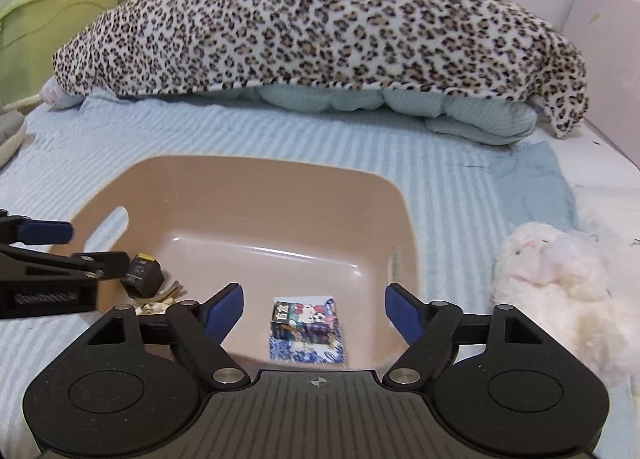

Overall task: Organize objects
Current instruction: 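Lift both items into the basket and open both tools, then grasp the orange cloth with the right tool while the left tool grasps the candy bag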

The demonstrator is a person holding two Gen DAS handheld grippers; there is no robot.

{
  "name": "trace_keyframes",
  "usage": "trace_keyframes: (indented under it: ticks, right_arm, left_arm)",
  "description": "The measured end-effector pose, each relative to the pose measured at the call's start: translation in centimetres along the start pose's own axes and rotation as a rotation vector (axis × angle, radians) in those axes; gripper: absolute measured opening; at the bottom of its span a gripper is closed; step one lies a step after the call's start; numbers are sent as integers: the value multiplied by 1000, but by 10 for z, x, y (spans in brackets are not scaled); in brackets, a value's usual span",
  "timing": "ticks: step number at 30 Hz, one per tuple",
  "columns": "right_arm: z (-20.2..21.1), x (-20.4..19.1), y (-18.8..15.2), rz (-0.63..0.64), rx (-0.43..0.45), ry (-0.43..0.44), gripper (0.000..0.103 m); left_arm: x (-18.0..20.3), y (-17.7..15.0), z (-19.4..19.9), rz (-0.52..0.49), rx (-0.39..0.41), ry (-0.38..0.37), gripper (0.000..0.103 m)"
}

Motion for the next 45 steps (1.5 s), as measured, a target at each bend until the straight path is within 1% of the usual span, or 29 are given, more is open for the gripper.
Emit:
trace_keyframes:
  ticks: [1, 3, 6, 9, 12, 15, 18, 20, 23, 26, 28, 31, 33, 35, 39, 40, 41, 45]
  right_arm:
    - [5, 2, -1, -4, 0, -1, 82]
    - [15, 5, -7, -8, -6, -5, 89]
    - [28, 8, -20, 0, -24, -13, 91]
    - [36, 10, -37, 5, -47, -25, 92]
    - [39, 13, -55, -21, -71, -18, 93]
    - [38, 16, -72, -41, -103, -11, 93]
    - [36, 18, -86, -48, -142, -13, 93]
    - [34, 19, -93, -44, -162, -19, 93]
    - [31, 21, -100, -56, -176, -16, 93]
    - [27, 23, -108, -75, -192, -10, 93]
    - [24, 23, -111, -78, -202, -6, 93]
    - [20, 24, -114, -72, -211, -3, 93]
    - [17, 24, -117, -70, -218, 0, 93]
    - [14, 23, -118, -68, -225, 6, 93]
    - [6, 19, -120, -71, -237, 15, 93]
    - [5, 17, -120, -73, -238, 18, 93]
    - [4, 15, -120, -75, -238, 24, 93]
    - [-1, 4, -117, -72, -229, 54, 93]
  left_arm:
    - [0, 0, 7, -5, 4, -9, 72]
    - [1, -3, 19, -16, 9, -21, 75]
    - [4, -11, 33, -28, -8, -39, 80]
    - [8, -24, 41, -43, -50, -72, 81]
    - [17, -41, 41, -70, -89, -98, 81]
    - [24, -57, 32, -76, -133, -116, 81]
    - [33, -72, 14, -50, -215, -144, 81]
    - [42, -80, 5, -30, -251, -159, 81]
    - [59, -91, -7, -45, -281, -180, 81]
    - [76, -104, -21, -91, -324, -165, 81]
    - [82, -111, -30, -104, -348, -152, 81]
    - [84, -116, -36, -102, -340, -150, 80]
    - [81, -118, -39, -98, -339, -156, 78]
    - [76, -117, -41, -78, -335, -170, 71]
    - [65, -111, -39, -46, -312, -222, 61]
    - [63, -110, -39, -49, -309, -229, 51]
    - [61, -111, -38, -62, -308, -227, 36]
    - [46, -111, -33, -69, -295, -223, 36]
Point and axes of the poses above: each gripper's, at about its wrist camera, not at the fingertips, and z roughly against the way its jaws point, x to its right, y to its top, the point moved 5 cm from there along -z, roughly the way its jaws point, and after that the axes turned 7 degrees about z, right-handed, at the moved point
